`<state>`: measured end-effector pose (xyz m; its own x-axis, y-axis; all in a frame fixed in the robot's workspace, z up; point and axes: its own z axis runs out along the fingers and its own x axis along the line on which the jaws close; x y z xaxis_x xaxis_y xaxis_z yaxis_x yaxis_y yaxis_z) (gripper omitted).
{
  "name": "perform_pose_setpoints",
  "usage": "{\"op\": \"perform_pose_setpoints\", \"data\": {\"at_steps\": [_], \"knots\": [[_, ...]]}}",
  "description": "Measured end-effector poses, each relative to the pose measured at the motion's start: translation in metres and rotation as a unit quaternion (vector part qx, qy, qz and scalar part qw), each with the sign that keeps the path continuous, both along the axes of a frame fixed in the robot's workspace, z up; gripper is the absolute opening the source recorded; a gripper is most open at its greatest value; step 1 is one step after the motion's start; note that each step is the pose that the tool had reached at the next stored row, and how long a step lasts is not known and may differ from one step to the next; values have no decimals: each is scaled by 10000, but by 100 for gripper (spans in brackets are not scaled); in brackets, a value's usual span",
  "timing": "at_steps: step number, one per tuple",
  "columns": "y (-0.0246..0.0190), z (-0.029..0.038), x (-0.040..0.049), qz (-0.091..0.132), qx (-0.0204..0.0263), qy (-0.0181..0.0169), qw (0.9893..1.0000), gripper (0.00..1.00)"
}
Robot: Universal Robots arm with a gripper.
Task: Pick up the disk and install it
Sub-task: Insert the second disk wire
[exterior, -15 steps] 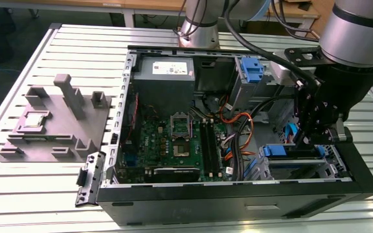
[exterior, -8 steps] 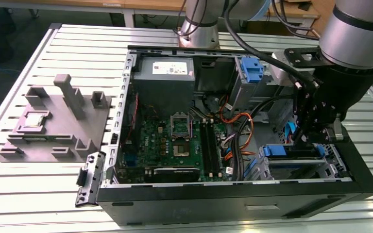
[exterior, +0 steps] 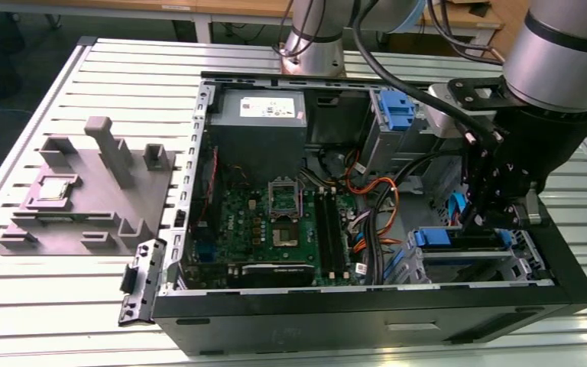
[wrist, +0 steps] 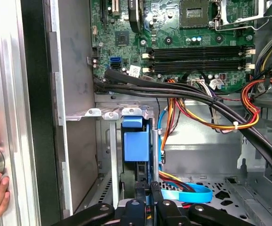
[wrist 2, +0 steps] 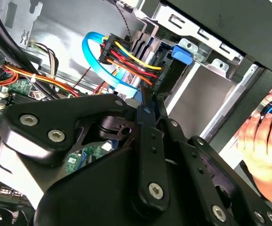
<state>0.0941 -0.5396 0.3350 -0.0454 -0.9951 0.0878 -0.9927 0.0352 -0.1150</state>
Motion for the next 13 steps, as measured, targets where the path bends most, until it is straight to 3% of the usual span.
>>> {"op": "perform_pose_setpoints", "data": {"at_steps": [13], "knots": [[-14, -26, 0, 2, -1, 0, 10000, 16]]}}
